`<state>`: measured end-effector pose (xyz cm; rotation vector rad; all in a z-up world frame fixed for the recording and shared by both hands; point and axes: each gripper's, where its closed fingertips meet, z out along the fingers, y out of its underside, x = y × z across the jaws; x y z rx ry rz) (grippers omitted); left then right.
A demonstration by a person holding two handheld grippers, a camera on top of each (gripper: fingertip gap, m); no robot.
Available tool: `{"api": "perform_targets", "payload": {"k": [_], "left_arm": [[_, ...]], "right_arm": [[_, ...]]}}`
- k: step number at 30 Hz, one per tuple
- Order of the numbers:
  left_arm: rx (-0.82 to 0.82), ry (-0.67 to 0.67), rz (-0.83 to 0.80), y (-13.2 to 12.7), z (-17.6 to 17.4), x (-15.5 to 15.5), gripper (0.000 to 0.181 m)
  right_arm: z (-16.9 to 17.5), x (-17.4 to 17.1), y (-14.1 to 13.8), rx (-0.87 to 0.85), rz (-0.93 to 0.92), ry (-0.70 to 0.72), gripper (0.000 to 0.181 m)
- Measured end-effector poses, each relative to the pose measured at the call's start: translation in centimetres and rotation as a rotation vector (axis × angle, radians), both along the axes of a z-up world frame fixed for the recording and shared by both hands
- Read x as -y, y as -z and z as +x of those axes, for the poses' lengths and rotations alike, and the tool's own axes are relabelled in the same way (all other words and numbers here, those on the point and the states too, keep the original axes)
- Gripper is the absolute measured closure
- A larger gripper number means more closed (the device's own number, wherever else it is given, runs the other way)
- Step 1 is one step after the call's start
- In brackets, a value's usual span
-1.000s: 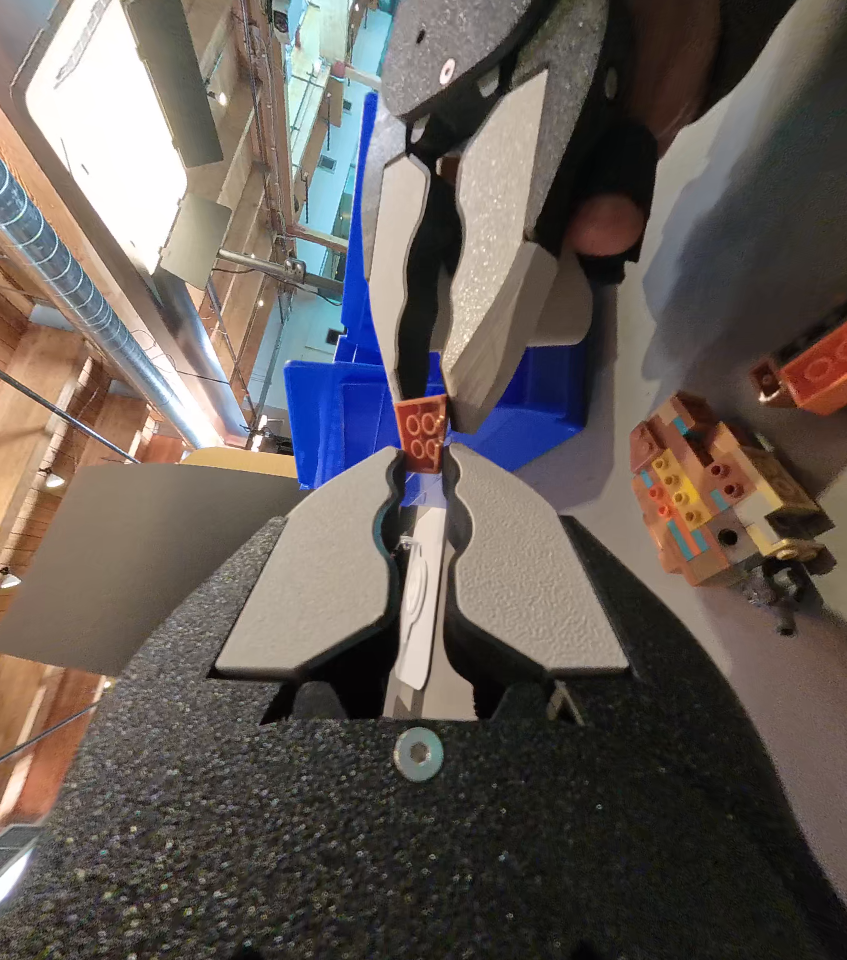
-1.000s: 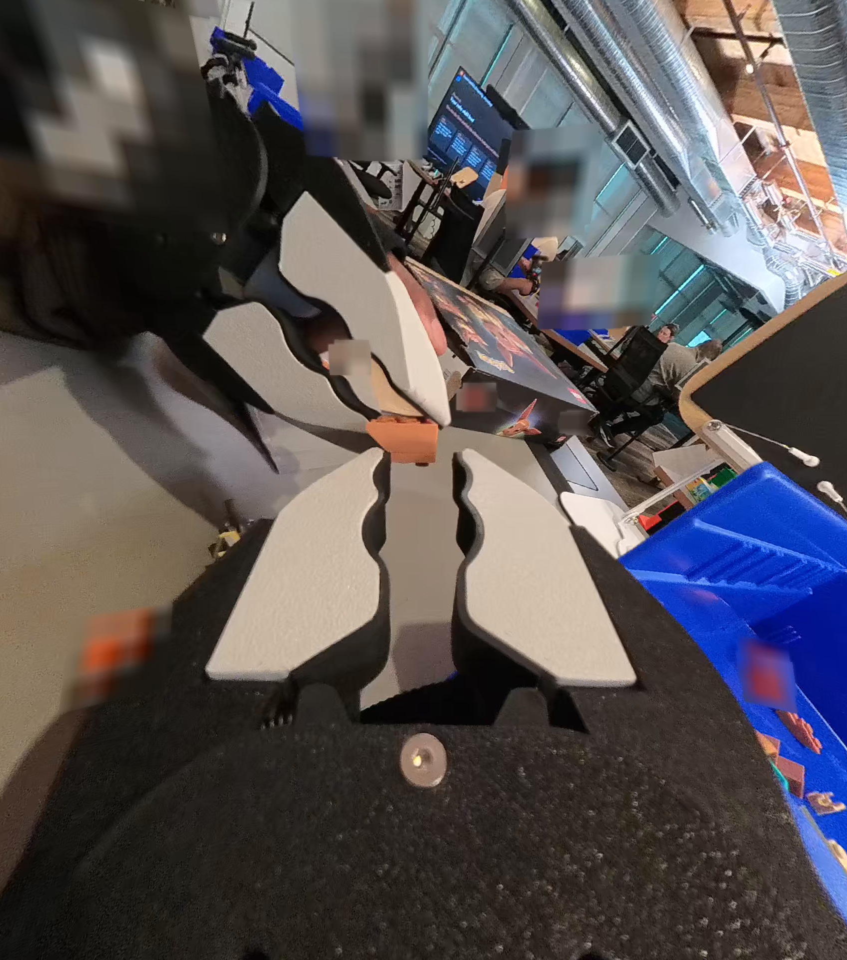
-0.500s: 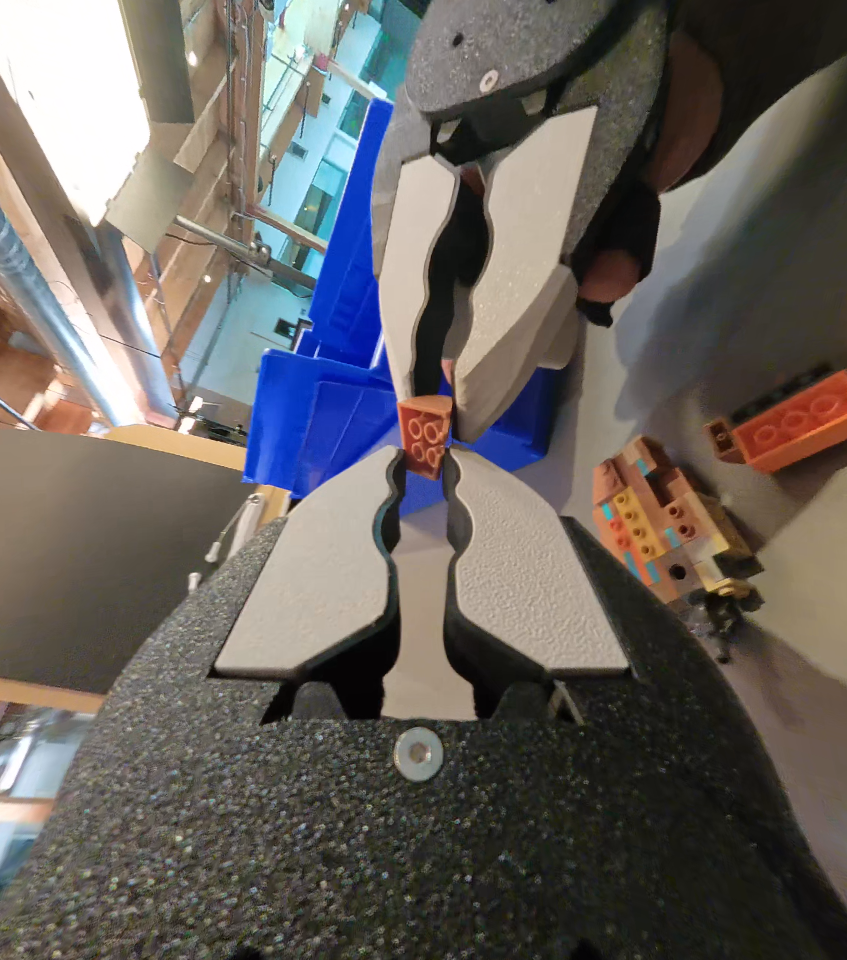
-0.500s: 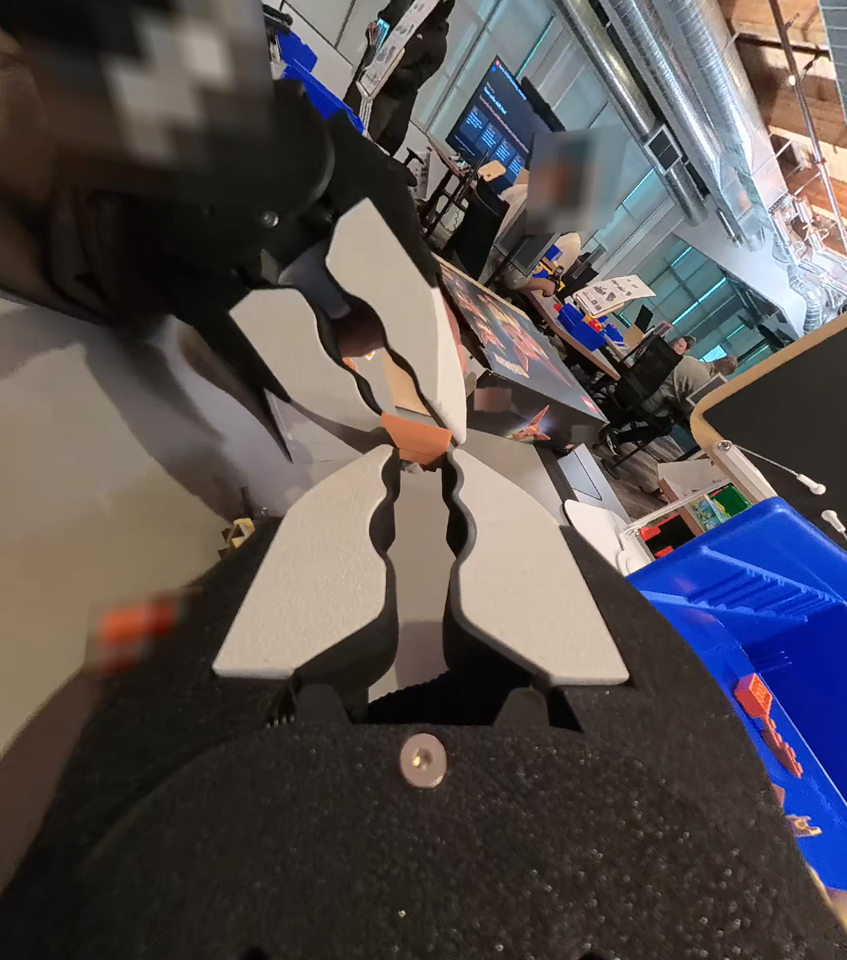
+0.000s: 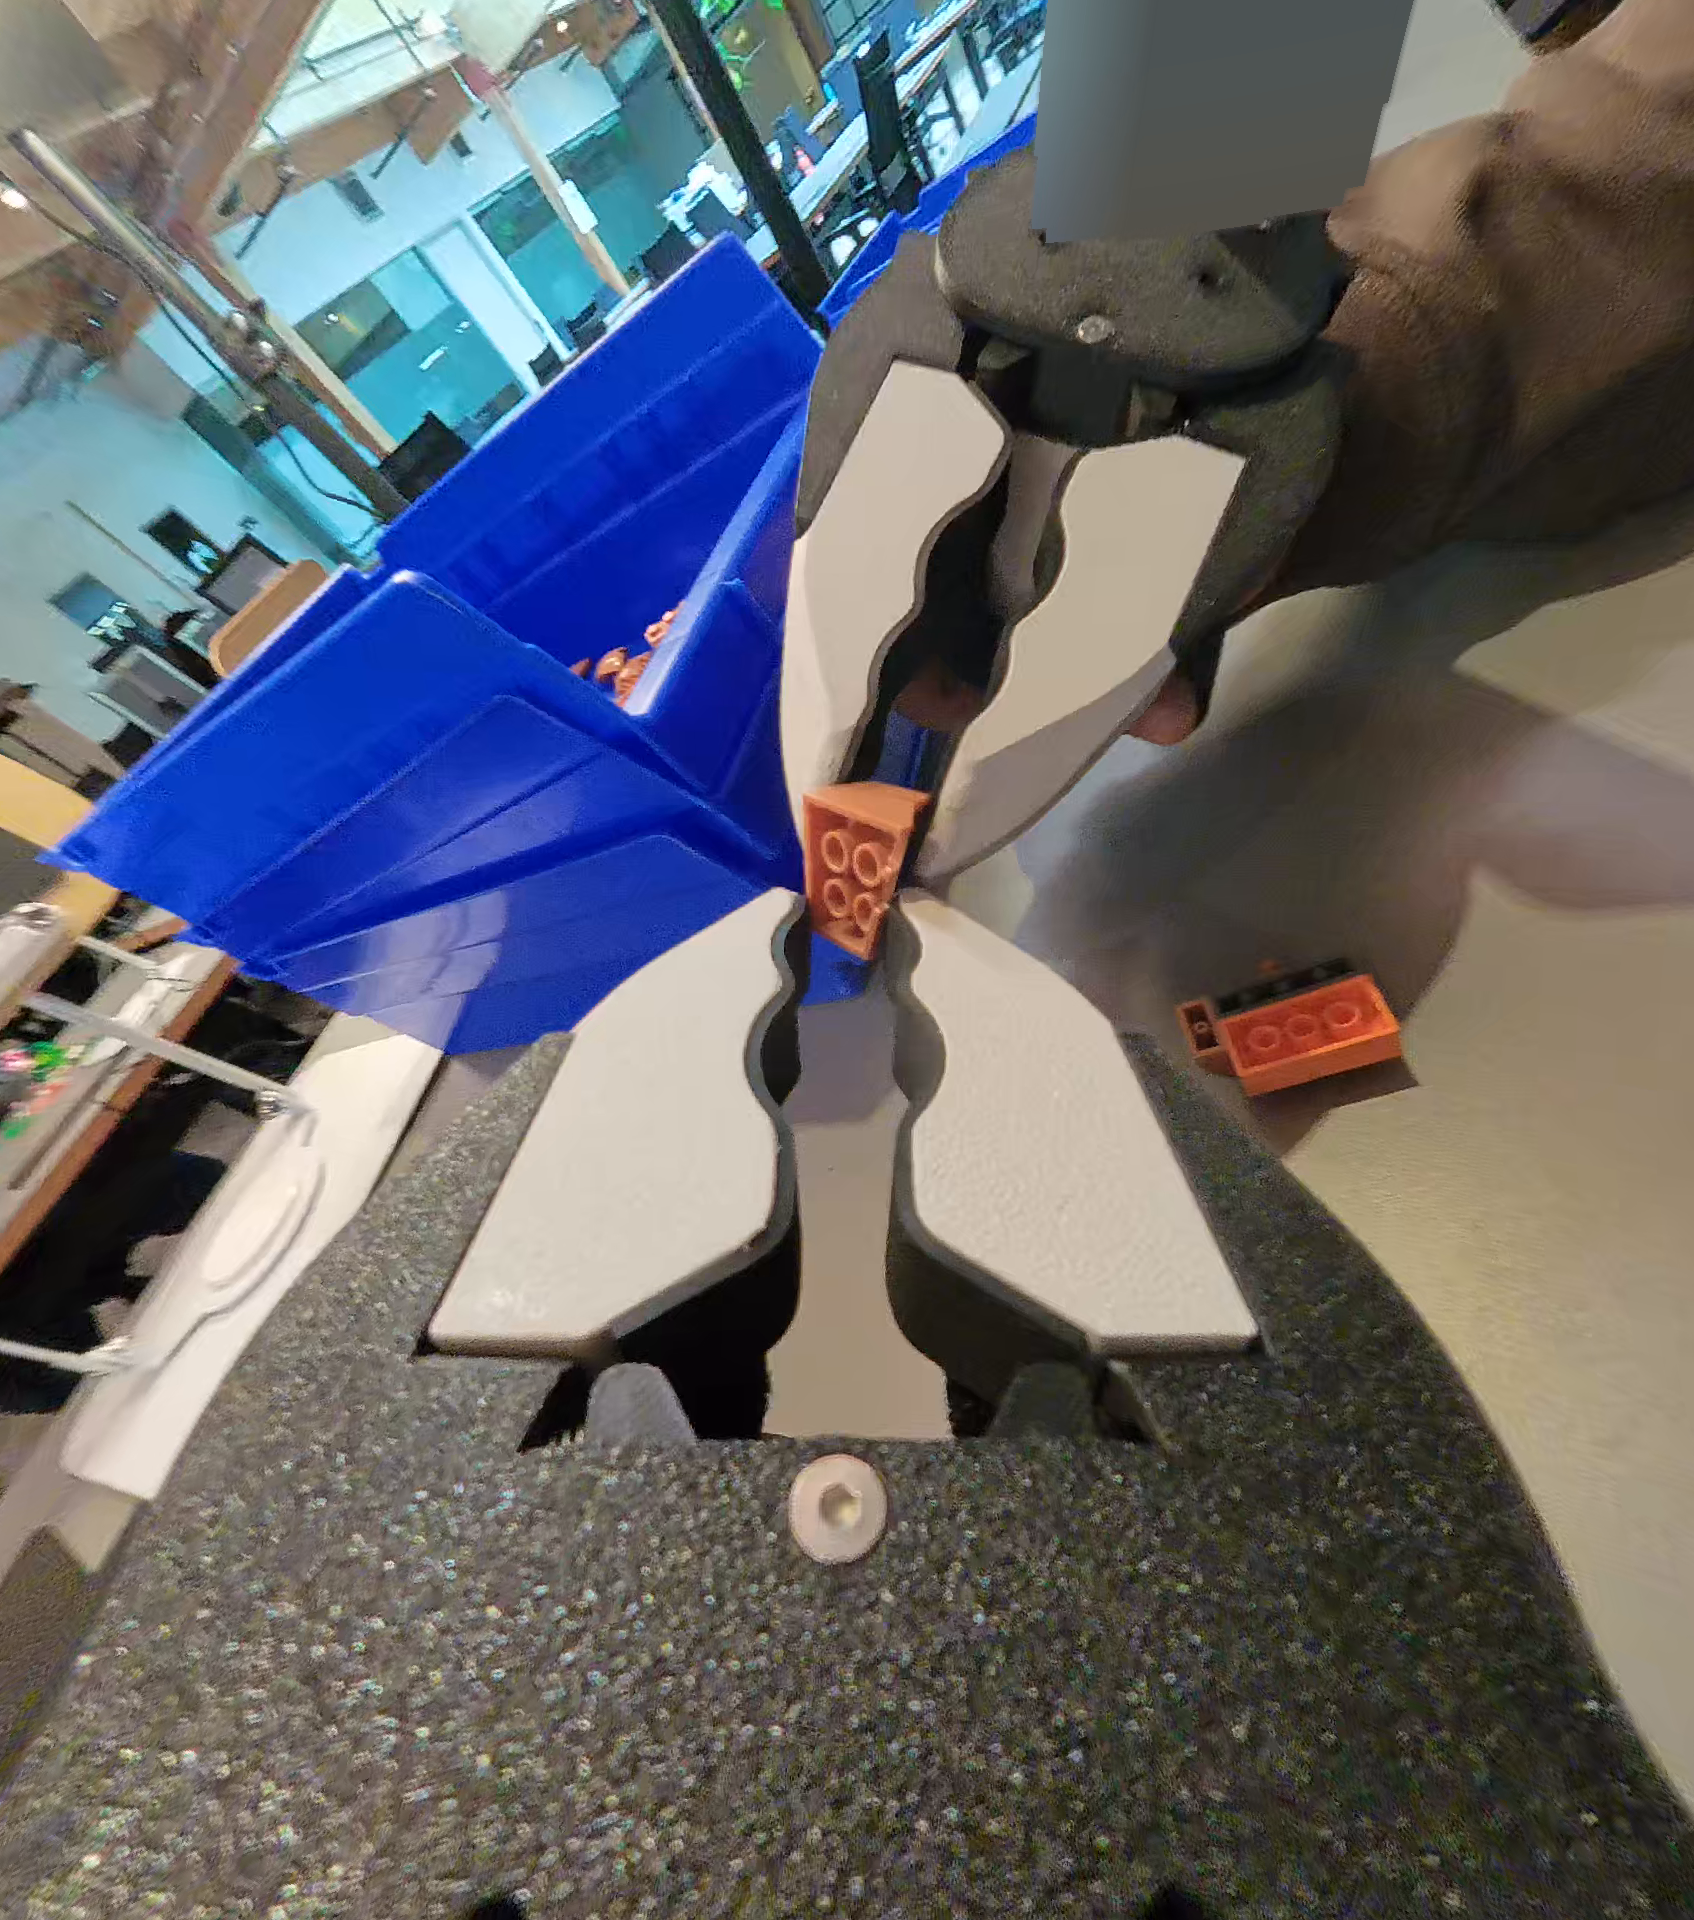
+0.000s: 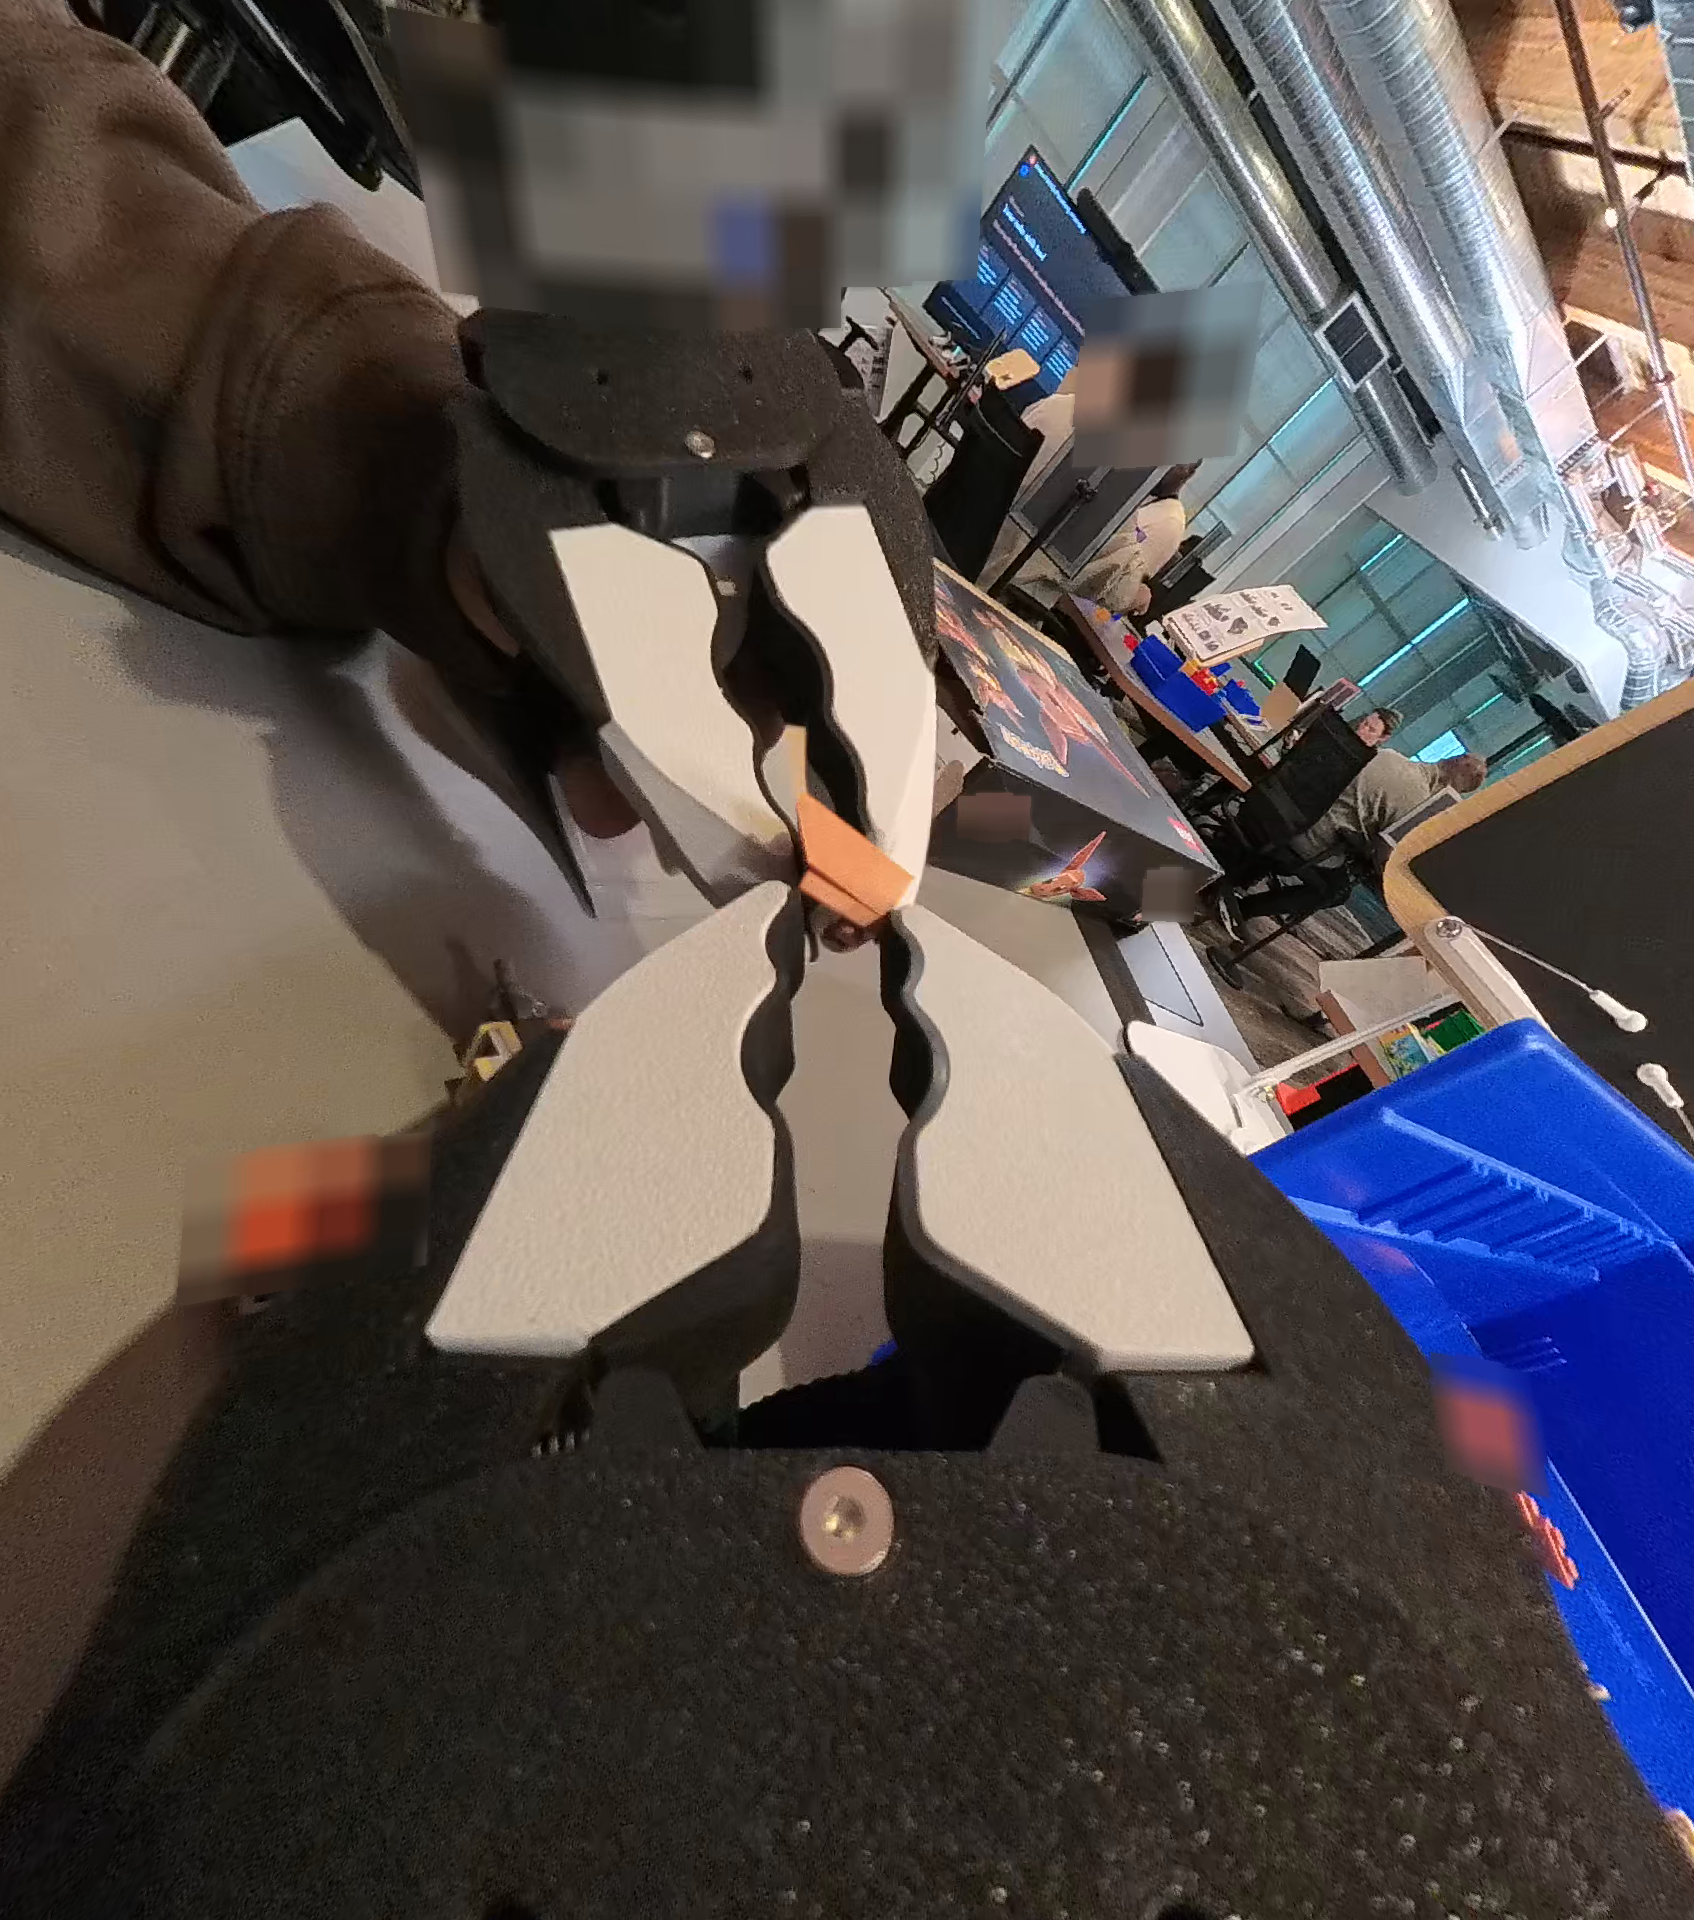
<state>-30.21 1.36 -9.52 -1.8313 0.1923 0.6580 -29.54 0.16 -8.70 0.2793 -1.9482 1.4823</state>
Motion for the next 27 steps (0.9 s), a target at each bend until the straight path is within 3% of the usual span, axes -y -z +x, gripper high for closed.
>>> {"api": "perform_targets", "payload": {"k": [5, 20, 27], "left_arm": [[0.054, 0.017, 0.021, 0.0, 0.0, 0.0, 0.168], [-0.486, -0.248, -0.216, 0.5, -2.3, 0.7, 0.169], [-0.505, -0.258, -0.202, 0.2, -2.4, 0.9, 0.169]], "right_arm": [[0.1, 0.1, -0.1, 0.018, -0.015, -0.007, 0.167], [-1.1, 0.4, 0.4, 0.051, -0.006, 0.093, 0.158], [-1.3, 0.4, 0.2, 0.077, -0.012, 0.102, 0.159]]}}
